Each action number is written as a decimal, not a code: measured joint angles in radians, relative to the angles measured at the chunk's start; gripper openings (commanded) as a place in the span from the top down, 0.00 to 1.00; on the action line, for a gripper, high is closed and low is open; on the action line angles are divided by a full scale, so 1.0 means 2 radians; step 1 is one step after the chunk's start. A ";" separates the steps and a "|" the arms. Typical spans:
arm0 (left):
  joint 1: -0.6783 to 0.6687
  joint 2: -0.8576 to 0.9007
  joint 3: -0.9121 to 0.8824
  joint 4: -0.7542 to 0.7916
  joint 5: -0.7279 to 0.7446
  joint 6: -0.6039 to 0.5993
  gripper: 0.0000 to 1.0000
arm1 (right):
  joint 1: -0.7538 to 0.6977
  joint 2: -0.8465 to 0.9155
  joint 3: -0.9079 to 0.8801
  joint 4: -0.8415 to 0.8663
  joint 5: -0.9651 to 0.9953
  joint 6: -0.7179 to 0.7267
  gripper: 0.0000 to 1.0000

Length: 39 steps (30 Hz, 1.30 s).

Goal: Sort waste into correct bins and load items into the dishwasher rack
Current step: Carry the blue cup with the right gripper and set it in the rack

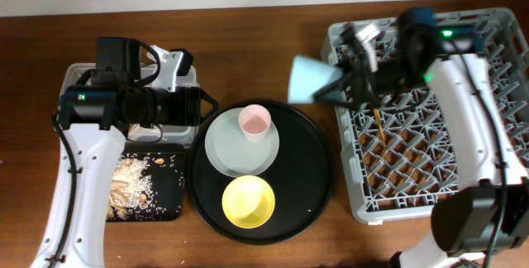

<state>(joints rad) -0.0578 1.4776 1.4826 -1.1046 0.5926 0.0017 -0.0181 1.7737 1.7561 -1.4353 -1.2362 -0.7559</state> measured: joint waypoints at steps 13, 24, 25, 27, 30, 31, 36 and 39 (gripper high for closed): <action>0.000 0.000 0.000 -0.007 -0.016 -0.006 0.39 | -0.036 0.000 0.000 0.108 0.506 0.397 0.51; 0.000 0.000 0.000 -0.015 -0.017 -0.006 0.39 | 0.010 0.032 0.000 0.130 0.585 0.428 0.51; 0.000 0.000 0.000 -0.015 -0.017 -0.006 0.39 | 0.010 0.038 0.000 0.132 0.585 0.429 0.51; 0.000 0.000 0.000 -0.016 -0.016 -0.006 0.39 | 0.010 0.049 0.000 0.133 0.584 0.429 0.51; 0.000 0.000 0.000 -0.016 -0.017 -0.006 0.39 | 0.010 0.062 0.000 0.134 0.584 0.429 0.51; 0.000 0.000 0.000 -0.016 -0.017 -0.006 0.39 | 0.010 0.064 0.000 0.134 0.584 0.429 0.51; 0.000 0.000 0.000 -0.016 -0.017 -0.006 0.39 | 0.011 0.078 0.000 0.144 0.582 0.429 0.47; 0.000 0.000 0.000 -0.016 -0.017 -0.006 0.39 | 0.014 0.083 0.000 0.146 0.582 0.429 0.45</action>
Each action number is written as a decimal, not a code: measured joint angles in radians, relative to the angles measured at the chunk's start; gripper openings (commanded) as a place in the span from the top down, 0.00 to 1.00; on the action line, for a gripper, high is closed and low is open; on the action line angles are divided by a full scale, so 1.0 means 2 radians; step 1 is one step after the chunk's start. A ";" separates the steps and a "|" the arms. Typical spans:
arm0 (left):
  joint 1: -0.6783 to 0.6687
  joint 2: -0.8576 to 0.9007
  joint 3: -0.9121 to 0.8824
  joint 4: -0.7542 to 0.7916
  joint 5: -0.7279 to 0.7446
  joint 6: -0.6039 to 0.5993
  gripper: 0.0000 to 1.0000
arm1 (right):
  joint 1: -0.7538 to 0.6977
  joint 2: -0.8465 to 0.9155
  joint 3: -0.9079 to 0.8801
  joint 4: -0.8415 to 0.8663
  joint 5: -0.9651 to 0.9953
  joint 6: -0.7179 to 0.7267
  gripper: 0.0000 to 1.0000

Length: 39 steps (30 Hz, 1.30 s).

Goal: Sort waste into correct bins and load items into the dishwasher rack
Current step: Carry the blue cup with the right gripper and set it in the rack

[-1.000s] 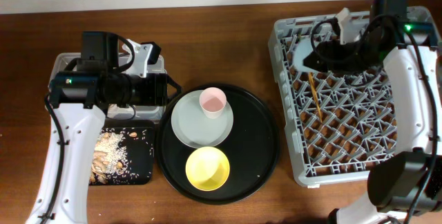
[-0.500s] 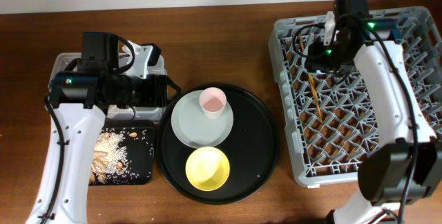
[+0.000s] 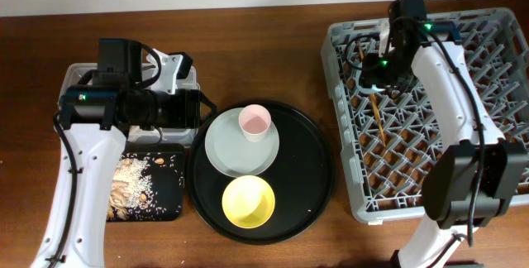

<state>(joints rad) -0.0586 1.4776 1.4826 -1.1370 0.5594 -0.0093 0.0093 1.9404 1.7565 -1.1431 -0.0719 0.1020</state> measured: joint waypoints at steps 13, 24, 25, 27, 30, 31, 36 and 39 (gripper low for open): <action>0.000 0.000 0.000 0.000 0.000 0.000 0.39 | 0.017 0.004 0.000 -0.008 -0.002 0.001 0.21; -0.004 0.000 -0.002 0.006 0.000 -0.002 0.44 | 0.017 0.004 0.000 -0.019 -0.003 0.002 0.21; -0.011 0.000 -0.007 0.017 -0.002 -0.005 0.44 | 0.017 0.004 0.000 -0.021 -0.004 0.002 0.21; -0.027 0.000 -0.023 0.046 -0.007 -0.015 0.44 | 0.017 0.004 0.000 -0.030 -0.006 0.001 0.21; -0.057 0.001 -0.054 0.083 -0.039 -0.049 0.44 | 0.017 0.004 0.000 -0.038 -0.010 0.002 0.21; -0.069 0.001 -0.068 0.097 -0.058 -0.064 0.44 | 0.017 0.004 0.000 -0.040 -0.010 0.001 0.21; -0.100 0.024 -0.105 0.144 -0.119 -0.110 0.44 | 0.017 -0.015 0.000 -0.050 -0.012 0.002 0.21; -0.111 0.049 -0.113 0.168 -0.133 -0.126 0.44 | 0.017 -0.052 0.000 -0.072 -0.011 0.002 0.21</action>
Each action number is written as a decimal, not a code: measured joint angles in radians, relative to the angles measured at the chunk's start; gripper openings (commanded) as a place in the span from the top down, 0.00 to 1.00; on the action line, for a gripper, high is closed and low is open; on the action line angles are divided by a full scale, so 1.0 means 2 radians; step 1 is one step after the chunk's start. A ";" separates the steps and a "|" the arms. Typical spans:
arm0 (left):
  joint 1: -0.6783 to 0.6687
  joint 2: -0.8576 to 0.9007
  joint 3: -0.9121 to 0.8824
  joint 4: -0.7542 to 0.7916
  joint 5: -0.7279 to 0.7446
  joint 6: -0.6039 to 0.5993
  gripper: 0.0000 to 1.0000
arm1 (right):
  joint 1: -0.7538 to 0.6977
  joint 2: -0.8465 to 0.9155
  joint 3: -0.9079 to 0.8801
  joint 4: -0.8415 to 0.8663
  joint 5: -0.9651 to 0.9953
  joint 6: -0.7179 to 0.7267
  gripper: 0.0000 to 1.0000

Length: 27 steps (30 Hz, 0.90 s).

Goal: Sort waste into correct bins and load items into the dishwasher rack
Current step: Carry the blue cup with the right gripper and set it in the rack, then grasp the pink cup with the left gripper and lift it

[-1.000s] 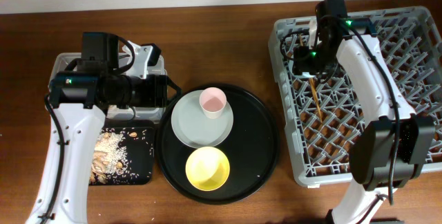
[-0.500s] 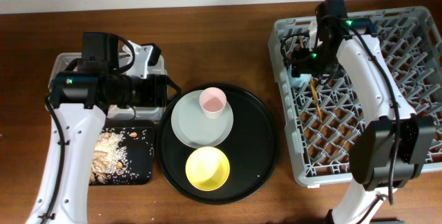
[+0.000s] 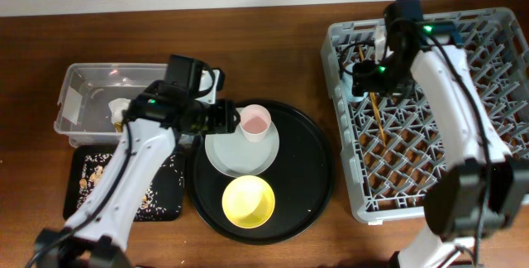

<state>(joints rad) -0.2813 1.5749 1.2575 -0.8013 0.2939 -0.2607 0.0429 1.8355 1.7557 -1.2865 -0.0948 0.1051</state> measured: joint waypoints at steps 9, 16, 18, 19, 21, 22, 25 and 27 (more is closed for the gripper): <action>-0.034 0.087 -0.002 0.056 -0.010 -0.027 0.74 | 0.000 -0.069 0.000 -0.045 -0.001 -0.001 0.21; -0.038 0.116 -0.002 0.063 -0.031 -0.040 0.98 | 0.000 -0.069 0.000 -0.055 -0.041 -0.027 0.21; -0.038 0.117 -0.003 0.063 -0.033 -0.042 1.00 | 0.000 -0.069 0.000 -0.051 -0.046 -0.030 0.21; -0.038 0.117 -0.003 0.063 -0.034 -0.042 1.00 | 0.000 -0.070 0.000 -0.049 -0.047 -0.030 0.21; -0.038 0.117 -0.003 0.064 -0.035 -0.042 1.00 | 0.000 -0.076 0.000 -0.044 -0.049 -0.031 0.20; -0.038 0.117 -0.003 0.064 -0.035 -0.042 1.00 | 0.000 -0.081 0.000 -0.040 -0.049 -0.031 0.18; -0.038 0.117 -0.002 0.064 -0.030 -0.042 1.00 | 0.000 -0.121 0.000 -0.022 -0.057 -0.035 0.15; -0.033 0.112 0.003 0.060 -0.009 -0.042 1.00 | 0.000 -0.150 0.000 -0.014 -0.076 -0.044 0.13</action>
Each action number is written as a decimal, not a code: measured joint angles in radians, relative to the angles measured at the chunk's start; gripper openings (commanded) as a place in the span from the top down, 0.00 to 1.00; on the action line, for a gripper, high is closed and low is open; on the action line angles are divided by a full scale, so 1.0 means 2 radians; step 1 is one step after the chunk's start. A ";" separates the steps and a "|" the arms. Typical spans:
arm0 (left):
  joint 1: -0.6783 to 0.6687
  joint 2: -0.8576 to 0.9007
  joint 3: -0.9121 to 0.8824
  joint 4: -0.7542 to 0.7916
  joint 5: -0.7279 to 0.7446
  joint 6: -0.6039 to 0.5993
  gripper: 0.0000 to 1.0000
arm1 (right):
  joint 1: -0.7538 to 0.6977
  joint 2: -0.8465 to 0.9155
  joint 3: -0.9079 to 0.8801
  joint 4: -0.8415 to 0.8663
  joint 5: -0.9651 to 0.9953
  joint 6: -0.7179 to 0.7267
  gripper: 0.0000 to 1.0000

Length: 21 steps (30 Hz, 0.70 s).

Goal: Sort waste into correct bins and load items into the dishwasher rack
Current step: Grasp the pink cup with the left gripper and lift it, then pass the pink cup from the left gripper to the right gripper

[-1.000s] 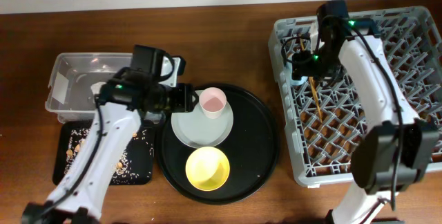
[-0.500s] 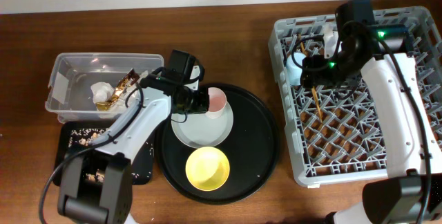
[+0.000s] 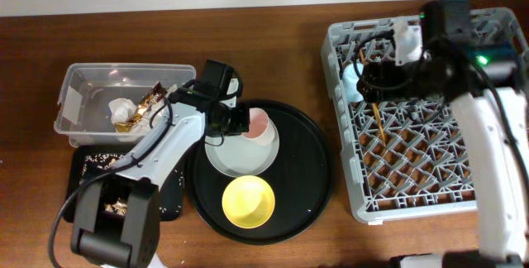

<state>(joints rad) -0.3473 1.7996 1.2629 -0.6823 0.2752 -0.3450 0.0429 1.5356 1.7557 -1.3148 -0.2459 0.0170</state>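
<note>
A pink cup point(image 3: 260, 125) stands on a grey plate point(image 3: 240, 159) on the round black tray point(image 3: 318, 177), with a yellow bowl point(image 3: 248, 200) in front of it. My left gripper point(image 3: 243, 122) is at the cup's left side and looks open, its fingers by the rim. A pale blue cup point(image 3: 353, 82) lies on its side at the far left of the grey dishwasher rack point(image 3: 496, 177). My right gripper point(image 3: 374, 80) is just right of that cup and appears open.
A clear bin point(image 3: 78, 94) at the far left holds a gold wrapper and crumpled tissue. In front of it a black square tray point(image 3: 169, 198) carries food scraps. A wooden stick point(image 3: 377, 123) lies in the rack.
My left gripper has moved right from the plate's left edge to the pink cup. The right arm has pulled back to the right and higher, and the pale blue cup now shows in the rack.
First my right gripper carried the pale blue cup at the rack's left edge while the left arm hung over the clear bin. Then the right gripper was down in the rack's far left corner. Later the left arm swung to the plate, and it is now at the pink cup.
</note>
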 measured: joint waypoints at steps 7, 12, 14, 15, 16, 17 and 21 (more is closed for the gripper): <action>0.053 -0.108 0.035 0.005 0.213 0.000 1.00 | 0.000 -0.076 0.000 0.015 -0.155 -0.045 0.09; 0.104 -0.155 0.046 0.042 0.449 0.000 1.00 | 0.000 -0.080 0.000 0.015 -0.314 -0.109 0.05; 0.111 -0.154 0.046 0.043 0.498 0.000 1.00 | 0.000 -0.080 0.000 0.015 -0.356 -0.129 0.05; 0.113 -0.154 0.046 0.044 0.517 0.000 1.00 | 0.000 -0.079 0.000 0.015 -0.375 -0.141 0.05; 0.113 -0.154 0.046 0.048 0.533 0.000 1.00 | 0.000 -0.077 0.000 0.015 -0.393 -0.152 0.05; 0.113 -0.154 0.046 0.056 0.547 0.000 1.00 | 0.000 -0.076 0.000 0.015 -0.399 -0.155 0.03; 0.111 -0.154 0.046 0.095 0.603 0.000 1.00 | 0.002 -0.061 0.000 0.003 -0.431 -0.182 0.02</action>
<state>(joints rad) -0.1249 1.4925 1.3540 -0.4919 1.4807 -0.3454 0.0467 1.4139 1.7561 -1.3094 -1.1072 -0.3470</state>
